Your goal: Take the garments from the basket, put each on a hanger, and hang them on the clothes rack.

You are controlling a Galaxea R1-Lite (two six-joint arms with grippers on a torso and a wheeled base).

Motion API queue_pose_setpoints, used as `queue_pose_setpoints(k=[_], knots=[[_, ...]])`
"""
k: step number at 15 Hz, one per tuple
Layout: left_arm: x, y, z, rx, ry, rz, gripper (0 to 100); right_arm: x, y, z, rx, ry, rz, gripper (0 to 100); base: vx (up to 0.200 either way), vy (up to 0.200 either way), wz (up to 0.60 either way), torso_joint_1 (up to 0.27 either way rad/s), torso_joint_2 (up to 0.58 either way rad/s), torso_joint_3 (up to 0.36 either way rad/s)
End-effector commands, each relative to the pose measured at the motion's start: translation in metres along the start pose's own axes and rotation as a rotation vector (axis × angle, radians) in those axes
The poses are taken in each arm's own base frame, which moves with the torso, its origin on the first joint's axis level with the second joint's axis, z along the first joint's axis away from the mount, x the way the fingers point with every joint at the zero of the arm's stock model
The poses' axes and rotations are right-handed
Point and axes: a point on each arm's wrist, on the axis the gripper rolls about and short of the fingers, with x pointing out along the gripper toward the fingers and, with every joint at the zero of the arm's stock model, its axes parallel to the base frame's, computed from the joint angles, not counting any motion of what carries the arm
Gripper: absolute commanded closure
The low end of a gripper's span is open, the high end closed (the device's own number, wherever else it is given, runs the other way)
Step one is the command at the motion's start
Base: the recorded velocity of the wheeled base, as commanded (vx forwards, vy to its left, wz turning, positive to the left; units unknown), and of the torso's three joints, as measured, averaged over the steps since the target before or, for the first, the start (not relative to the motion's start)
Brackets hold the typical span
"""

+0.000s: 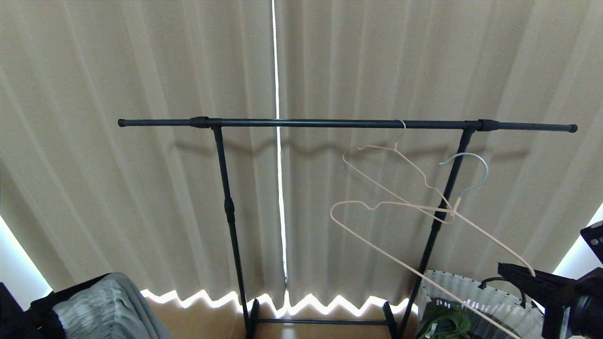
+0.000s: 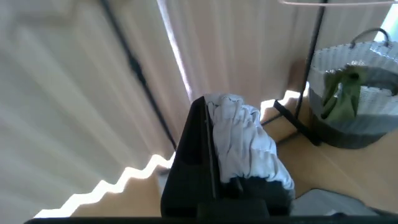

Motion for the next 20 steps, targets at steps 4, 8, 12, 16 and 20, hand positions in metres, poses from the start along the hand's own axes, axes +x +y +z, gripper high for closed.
queue_pose_setpoints(k=[4, 8, 12, 16, 20], knots=[[0.064, 0.016, 0.062, 0.092, 0.099, 0.145, 100, 0.015, 0.028, 0.017, 0.0, 0.016, 0.151, 100, 0.0, 0.0, 0.0, 0.0, 0.0, 0.0], [0.095, 0.024, 0.095, 0.108, 0.229, 0.223, 100, 0.021, 0.054, 0.035, -0.01, 0.0, 0.267, 100, 0.0, 0.0, 0.0, 0.0, 0.0, 0.0], [0.107, 0.028, 0.12, 0.071, 0.38, 0.184, 100, 0.015, 0.083, 0.033, -0.013, 0.012, 0.417, 100, 0.0, 0.0, 0.0, 0.0, 0.0, 0.0], [0.147, 0.031, 0.125, -0.069, 0.453, 0.231, 100, 0.009, 0.094, 0.036, -0.017, 0.005, 0.48, 100, 0.0, 0.0, 0.0, 0.0, 0.0, 0.0], [0.162, 0.035, 0.126, -0.083, 0.465, 0.363, 100, 0.007, 0.099, 0.04, -0.02, -0.005, 0.505, 100, 0.0, 0.0, 0.0, 0.0, 0.0, 0.0]])
